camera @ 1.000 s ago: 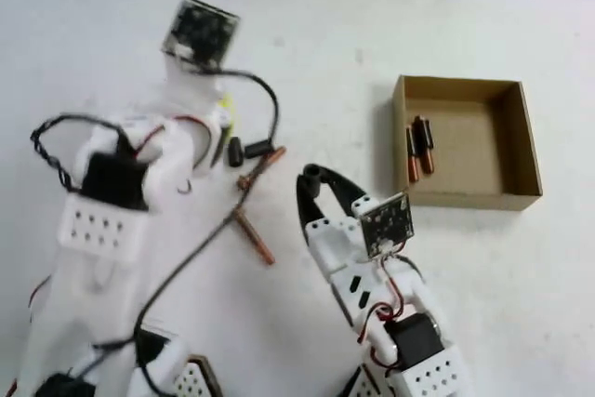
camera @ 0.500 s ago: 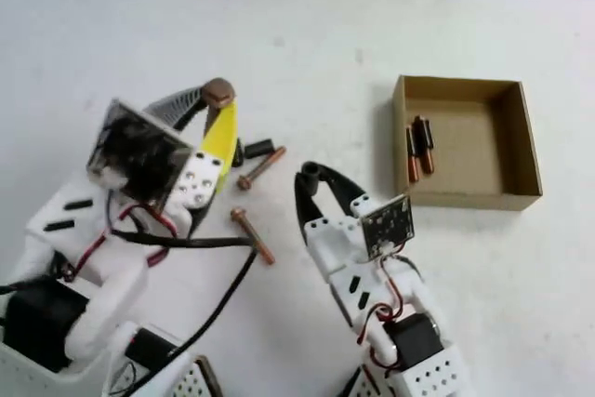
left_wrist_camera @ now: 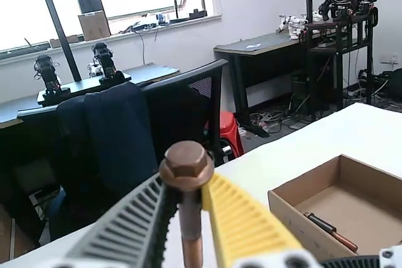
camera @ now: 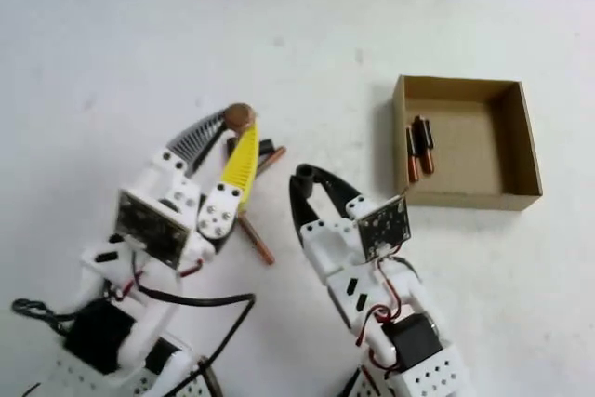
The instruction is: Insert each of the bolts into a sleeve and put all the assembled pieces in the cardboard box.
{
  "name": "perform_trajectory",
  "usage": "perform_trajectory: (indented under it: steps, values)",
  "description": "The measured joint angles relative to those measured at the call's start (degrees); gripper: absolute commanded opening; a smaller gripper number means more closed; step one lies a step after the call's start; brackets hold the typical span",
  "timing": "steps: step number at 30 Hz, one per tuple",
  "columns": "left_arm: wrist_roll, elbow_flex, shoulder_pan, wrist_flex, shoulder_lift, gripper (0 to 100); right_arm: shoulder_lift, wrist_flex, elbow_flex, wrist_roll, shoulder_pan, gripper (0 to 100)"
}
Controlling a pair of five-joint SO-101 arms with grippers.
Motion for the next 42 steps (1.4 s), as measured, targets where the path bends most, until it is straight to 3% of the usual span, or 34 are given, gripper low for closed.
perform_trajectory:
  steps: [7, 16, 27, 42]
  values:
    - [-0.4, 5.7, 0.4, -9.2, -0.2, 2, 0.0, 0.0, 0.0, 0.0, -0.2, 1.8]
    - [8.1, 6.1, 1.5, -10.9, 3.2, 2, 0.0, -1.5, 0.6, 3.5, -2.5, 1.8]
    - [11.3, -4.1, 1.6, -0.5, 12.1, 2, 0.0, -1.5, 1.1, 8.3, -4.0, 1.8]
    - [19.6, -4.2, 4.2, 1.5, 12.7, 3, 0.0, -1.5, 1.1, 9.1, -2.6, 1.8]
